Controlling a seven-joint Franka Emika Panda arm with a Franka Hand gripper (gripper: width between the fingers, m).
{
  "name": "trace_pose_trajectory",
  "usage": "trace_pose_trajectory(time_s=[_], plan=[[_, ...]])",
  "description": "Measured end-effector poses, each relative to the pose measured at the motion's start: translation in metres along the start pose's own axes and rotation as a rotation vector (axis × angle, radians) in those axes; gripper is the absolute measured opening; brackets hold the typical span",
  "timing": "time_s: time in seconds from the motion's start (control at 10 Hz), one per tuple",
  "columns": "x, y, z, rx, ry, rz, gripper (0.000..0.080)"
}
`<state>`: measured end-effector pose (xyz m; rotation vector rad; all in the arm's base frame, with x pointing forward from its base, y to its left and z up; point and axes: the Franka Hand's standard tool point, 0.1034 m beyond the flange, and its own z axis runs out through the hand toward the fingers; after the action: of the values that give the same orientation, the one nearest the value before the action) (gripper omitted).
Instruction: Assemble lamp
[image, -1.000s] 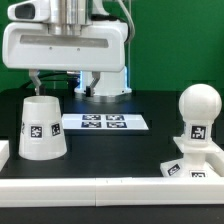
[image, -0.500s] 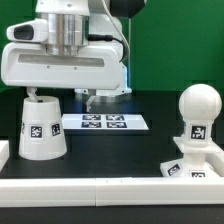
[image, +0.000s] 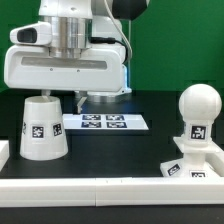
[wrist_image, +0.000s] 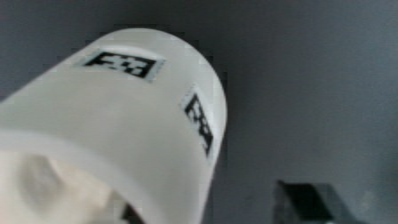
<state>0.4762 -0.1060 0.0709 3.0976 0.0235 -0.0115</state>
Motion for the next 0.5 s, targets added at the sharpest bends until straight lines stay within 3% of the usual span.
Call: trace_pose_trajectory(time_s=[0.1, 0.5], plan=[[0.0005, -0.0002, -0.0005, 0.000, 0.001, 0.000, 0.0046], [0.0007, -0.0001, -0.0006, 0.000, 0.002, 0.000, 0.0042]])
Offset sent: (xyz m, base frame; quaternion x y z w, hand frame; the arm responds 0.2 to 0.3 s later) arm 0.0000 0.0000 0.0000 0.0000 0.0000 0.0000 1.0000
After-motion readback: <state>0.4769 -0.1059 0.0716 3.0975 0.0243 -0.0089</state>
